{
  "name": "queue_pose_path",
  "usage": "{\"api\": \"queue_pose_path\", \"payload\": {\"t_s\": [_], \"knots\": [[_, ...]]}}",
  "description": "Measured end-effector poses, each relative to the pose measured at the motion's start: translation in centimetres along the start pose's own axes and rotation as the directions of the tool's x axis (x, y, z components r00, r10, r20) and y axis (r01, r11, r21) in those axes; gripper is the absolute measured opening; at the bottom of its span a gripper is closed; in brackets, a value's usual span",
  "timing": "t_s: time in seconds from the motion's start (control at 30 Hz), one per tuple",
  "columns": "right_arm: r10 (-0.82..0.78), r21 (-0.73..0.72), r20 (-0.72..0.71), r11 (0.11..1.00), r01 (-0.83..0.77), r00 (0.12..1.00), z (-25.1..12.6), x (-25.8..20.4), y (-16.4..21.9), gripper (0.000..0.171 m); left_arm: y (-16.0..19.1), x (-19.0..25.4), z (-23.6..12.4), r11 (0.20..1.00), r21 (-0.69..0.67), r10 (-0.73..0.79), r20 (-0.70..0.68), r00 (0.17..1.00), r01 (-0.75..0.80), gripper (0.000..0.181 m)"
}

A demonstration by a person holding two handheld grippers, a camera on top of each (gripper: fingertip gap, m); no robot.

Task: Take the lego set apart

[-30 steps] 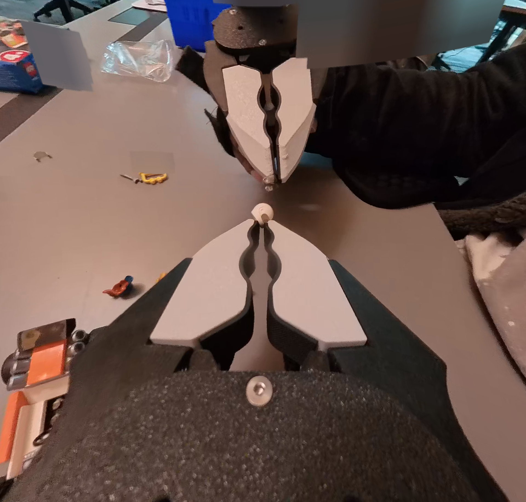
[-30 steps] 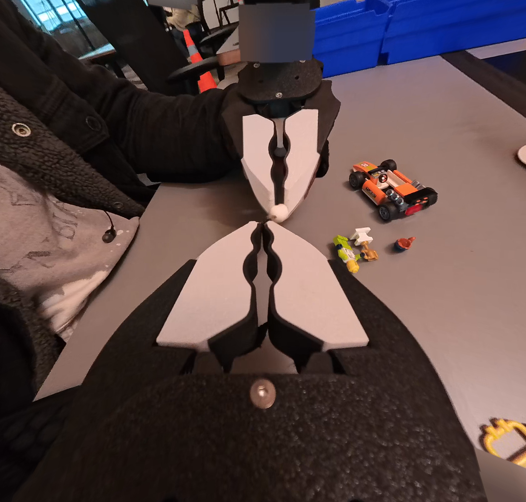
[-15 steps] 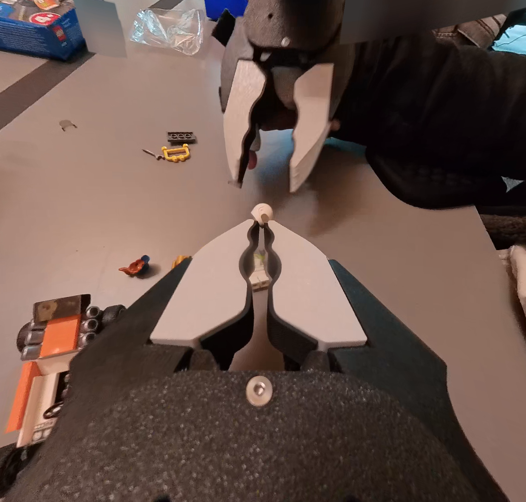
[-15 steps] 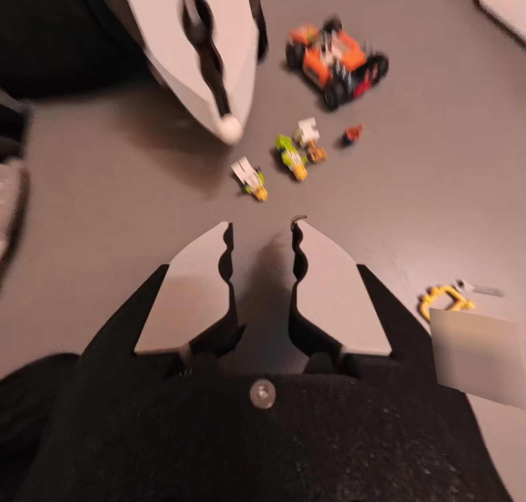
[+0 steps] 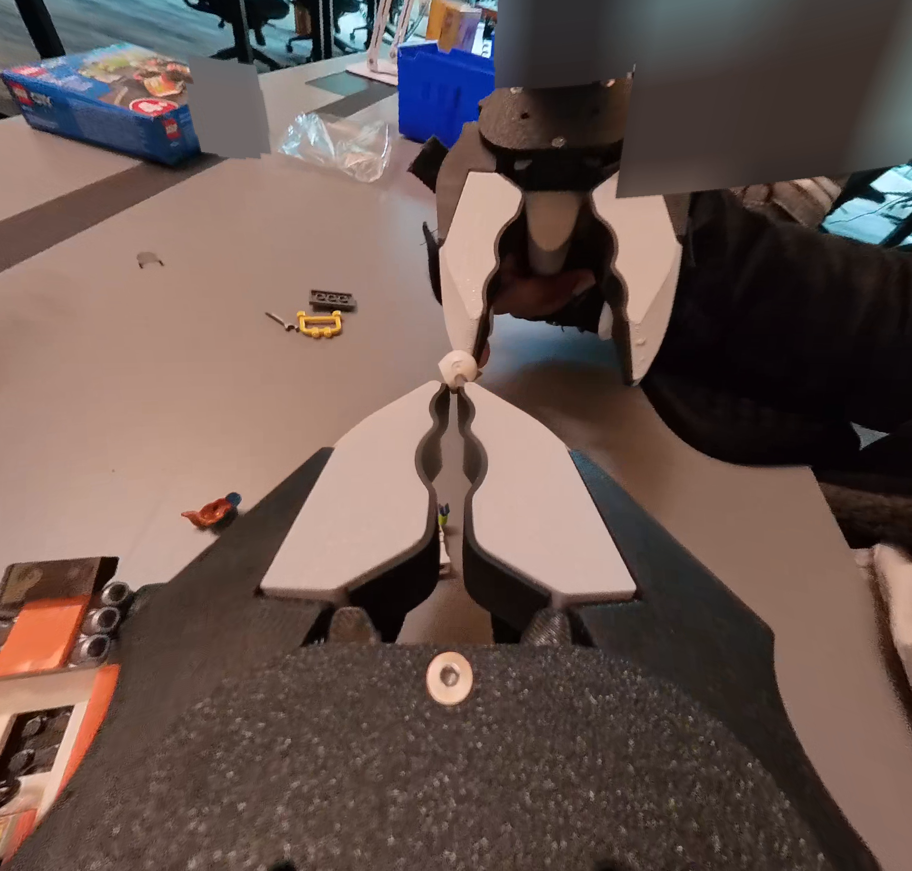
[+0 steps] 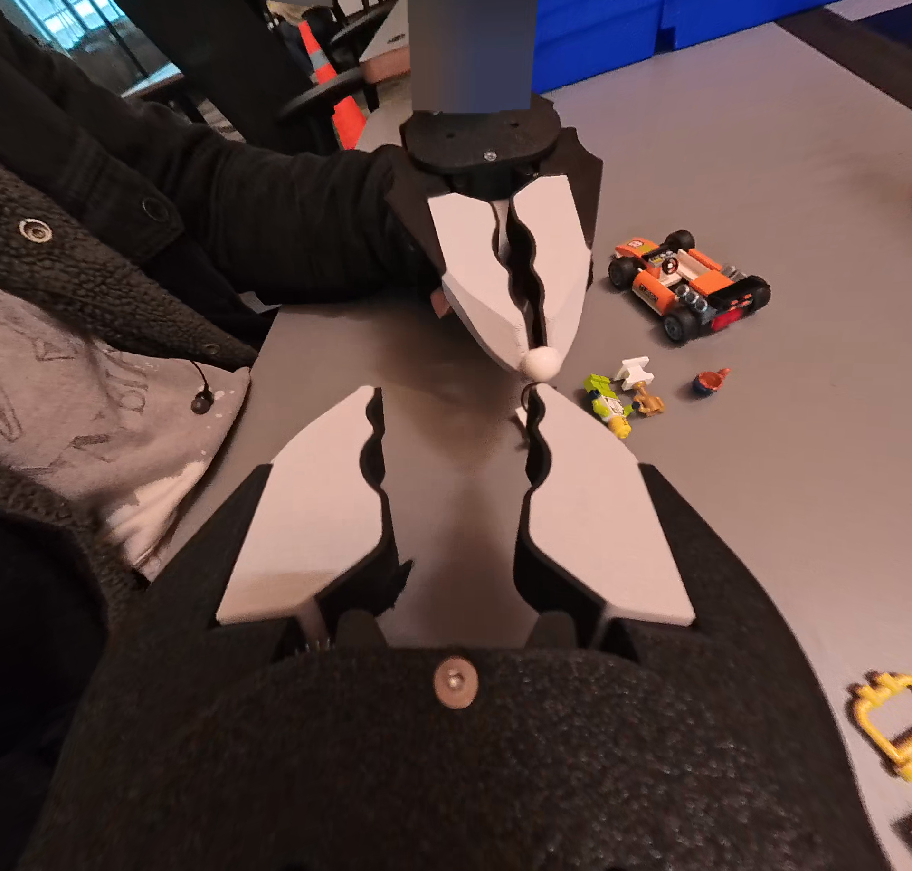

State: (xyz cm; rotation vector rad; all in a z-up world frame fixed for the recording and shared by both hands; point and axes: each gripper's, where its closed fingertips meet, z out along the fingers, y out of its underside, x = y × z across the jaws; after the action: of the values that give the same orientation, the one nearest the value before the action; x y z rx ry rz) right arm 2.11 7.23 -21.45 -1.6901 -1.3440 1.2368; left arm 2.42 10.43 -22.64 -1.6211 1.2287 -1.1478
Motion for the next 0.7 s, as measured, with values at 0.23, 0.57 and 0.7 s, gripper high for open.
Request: {"api": "queue_pose_path", "payload": {"t_s": [0.23, 0.57, 0.7], "knots": [[0.002, 0.005, -0.013, 1.000, -0.002, 1.000, -0.2, 0.3, 0.0, 0.054, 2.1, -0.2, 0.7, 0.990, -0.132, 0.048, 0.031, 0.998, -0.043, 0.003], [-0.011, 0.044, -0.023, 0.999, 0.012, 1.000, 0.1, 0.5, -0.7, 0.054, 1.7, 0.7, 0.9, 0.993, -0.106, 0.043, -0.008, 0.999, -0.043, 0.002], [-0.022, 0.038, -0.001, 0.999, 0.022, 1.000, 1.0, 0.0, -0.7, 0.054, 1.4, 1.2, 1.2, 0.995, -0.091, 0.028, -0.029, 0.999, -0.030, 0.002]]}}
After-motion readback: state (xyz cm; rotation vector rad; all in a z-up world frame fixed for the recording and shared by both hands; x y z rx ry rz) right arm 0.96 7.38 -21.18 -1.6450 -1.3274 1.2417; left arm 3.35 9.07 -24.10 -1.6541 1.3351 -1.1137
